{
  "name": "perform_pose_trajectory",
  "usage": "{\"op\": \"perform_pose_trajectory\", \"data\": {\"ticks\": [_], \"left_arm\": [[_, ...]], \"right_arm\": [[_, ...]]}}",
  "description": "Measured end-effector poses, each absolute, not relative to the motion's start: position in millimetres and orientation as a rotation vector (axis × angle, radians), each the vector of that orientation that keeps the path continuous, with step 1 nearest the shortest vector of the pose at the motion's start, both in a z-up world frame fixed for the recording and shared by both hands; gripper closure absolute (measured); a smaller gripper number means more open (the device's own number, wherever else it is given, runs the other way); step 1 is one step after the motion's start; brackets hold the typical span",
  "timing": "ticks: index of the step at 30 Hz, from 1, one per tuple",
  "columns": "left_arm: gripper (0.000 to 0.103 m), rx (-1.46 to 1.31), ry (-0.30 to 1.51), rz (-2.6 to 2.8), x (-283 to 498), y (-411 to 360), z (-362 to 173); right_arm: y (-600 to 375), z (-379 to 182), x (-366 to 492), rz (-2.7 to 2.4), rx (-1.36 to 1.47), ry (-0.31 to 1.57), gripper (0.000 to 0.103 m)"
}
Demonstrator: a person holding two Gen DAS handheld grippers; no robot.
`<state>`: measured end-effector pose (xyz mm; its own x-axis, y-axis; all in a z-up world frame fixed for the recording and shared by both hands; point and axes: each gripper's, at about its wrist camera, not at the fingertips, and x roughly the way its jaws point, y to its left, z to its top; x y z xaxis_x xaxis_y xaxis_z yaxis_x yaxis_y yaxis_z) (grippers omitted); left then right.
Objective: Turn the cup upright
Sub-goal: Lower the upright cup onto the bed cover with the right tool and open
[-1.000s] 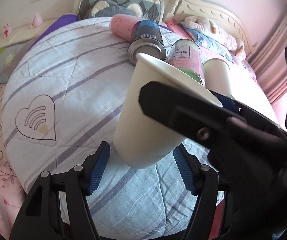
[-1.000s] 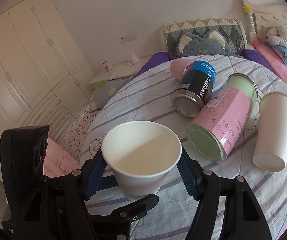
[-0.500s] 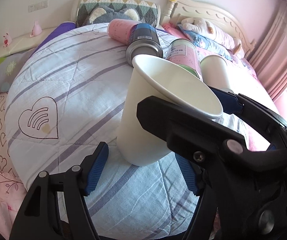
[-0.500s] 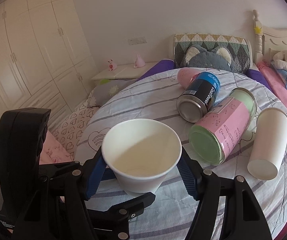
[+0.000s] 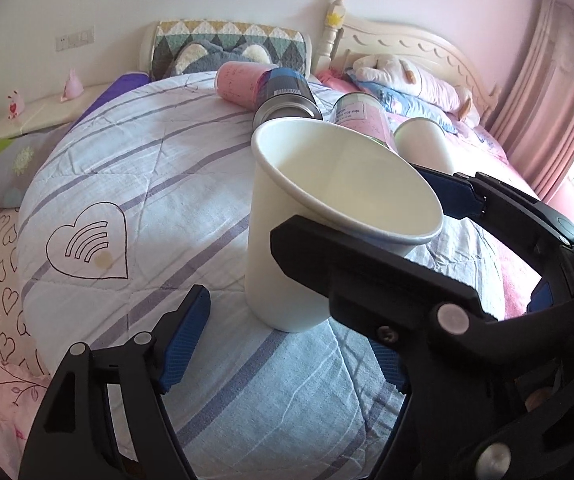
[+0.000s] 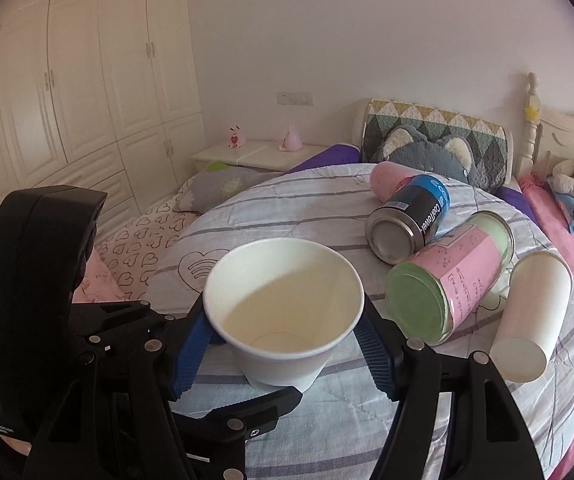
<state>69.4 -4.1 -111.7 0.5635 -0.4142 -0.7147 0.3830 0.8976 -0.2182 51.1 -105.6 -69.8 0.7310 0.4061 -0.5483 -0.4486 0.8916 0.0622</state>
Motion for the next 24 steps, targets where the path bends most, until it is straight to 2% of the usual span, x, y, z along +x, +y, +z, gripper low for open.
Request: {"op": "perform_pose_trajectory", "data": {"ticks": [8,13,18,20,24], "left_arm": [[0.020,-0.067,0.827,-0.487,70.1,-5.8,-114.5],[0.018,-0.050,0.828,-0.482,69.7,-10.2,-115.5],[0.014,-0.046,0.830,-0.480,69.2,-11.6,-114.3],[0.012,-0.050,0.830,-0.485,68.0,-11.2,-112.7],[0.011,-0.069,0.817,-0.498,62.5,-9.4,-105.3]], "right_arm": [[-96.2,-63.0,47.5,0.464,-0.197,0.517,0.033],[-101.0,-70.3,53.9,0.478,-0.156,0.560,0.033],[-104.9,-71.4,55.2,0.479,-0.133,0.570,0.030],[-105.1,-70.9,54.1,0.464,-0.130,0.569,0.023],[-109.0,-65.8,49.7,0.472,-0.099,0.557,0.023]]}}
